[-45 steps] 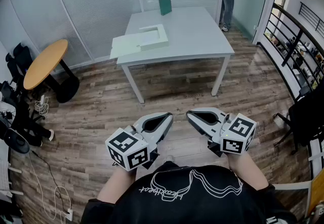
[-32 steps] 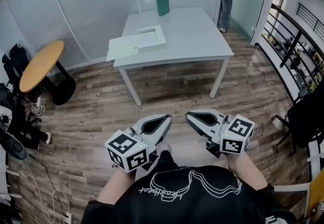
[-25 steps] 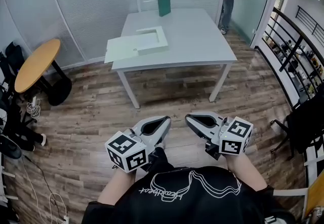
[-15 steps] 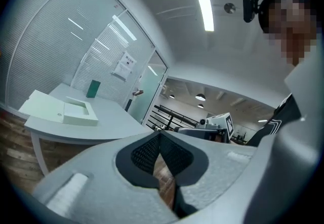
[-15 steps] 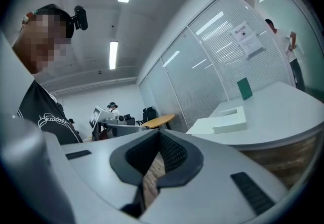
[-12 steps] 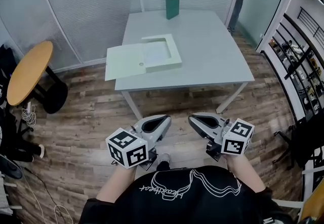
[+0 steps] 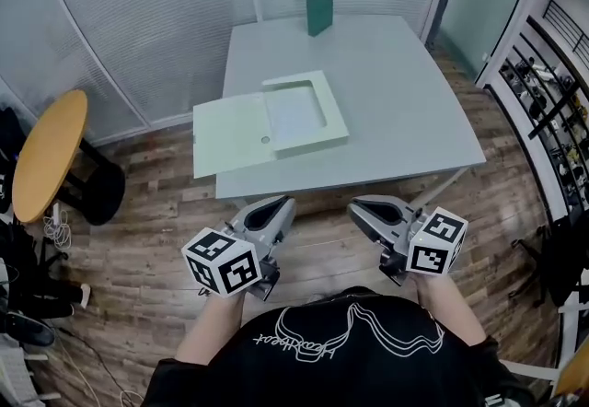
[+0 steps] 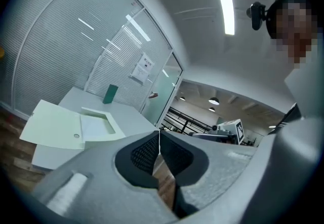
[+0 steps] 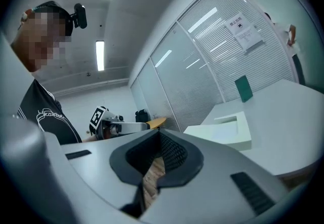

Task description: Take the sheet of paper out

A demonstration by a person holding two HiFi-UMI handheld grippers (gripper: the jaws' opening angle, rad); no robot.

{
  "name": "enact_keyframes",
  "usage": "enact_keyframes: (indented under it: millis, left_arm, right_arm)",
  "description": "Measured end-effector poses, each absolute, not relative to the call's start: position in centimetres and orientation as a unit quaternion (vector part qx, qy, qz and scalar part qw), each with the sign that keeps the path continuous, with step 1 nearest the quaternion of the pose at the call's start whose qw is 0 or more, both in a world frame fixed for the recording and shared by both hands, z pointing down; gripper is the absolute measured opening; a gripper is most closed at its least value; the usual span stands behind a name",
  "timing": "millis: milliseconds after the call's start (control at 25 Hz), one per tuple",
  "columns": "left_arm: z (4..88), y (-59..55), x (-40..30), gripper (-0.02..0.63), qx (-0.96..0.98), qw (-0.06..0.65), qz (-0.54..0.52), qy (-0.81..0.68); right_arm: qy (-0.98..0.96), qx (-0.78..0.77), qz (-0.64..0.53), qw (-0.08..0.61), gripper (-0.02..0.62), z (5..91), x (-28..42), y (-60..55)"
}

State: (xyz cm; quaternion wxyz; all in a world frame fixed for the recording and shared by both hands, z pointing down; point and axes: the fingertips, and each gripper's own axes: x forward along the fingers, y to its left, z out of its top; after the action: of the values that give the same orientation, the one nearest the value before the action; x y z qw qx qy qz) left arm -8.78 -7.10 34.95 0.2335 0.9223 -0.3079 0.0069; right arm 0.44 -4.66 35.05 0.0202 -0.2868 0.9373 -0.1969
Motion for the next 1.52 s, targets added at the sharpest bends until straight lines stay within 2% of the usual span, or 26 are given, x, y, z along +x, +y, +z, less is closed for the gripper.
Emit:
enact_keyframes:
  millis: [640, 760, 920, 1080, 1320, 1520]
  left_arm:
    - [38.5, -25.2, -8.5, 0.019, 0.884, 0.243, 0.02, -0.399]
    - [39.7, -29.7, -8.7, 0.074, 0.872, 0.258, 0.022, -0.415]
    - [42.2, -34.5, -9.4, 0.099, 0.86, 0.27, 0.049, -0.431]
    - [45.8, -37.2, -10.1, 0.157, 0.851, 0.284, 0.083, -0.434]
    - [51.1, -41.9, -12.0, 0.206, 0.825, 0.315, 0.119, -0.454]
    - [55.3, -45.1, -12.6, 0.21, 0.805, 0.339, 0.161, -0.459]
  right_arm:
    - [0.942, -0.25, -0.223, 0.004, 0.009, 38.3, 3.9, -22.7]
    - [0.938, -0.246, -0.242, -0.006, 0.009, 39.9, 4.9, -26.8]
    - [0.934, -0.243, -0.263, -0.013, 0.009, 41.8, 5.4, -31.3]
    - [0.926, -0.238, -0.292, -0.026, 0.009, 44.4, 6.0, -33.9]
    - [0.917, -0.234, -0.321, -0.039, 0.009, 47.1, 6.8, -37.4]
    - [0.915, -0.226, -0.331, -0.052, 0.009, 48.4, 7.3, -40.0]
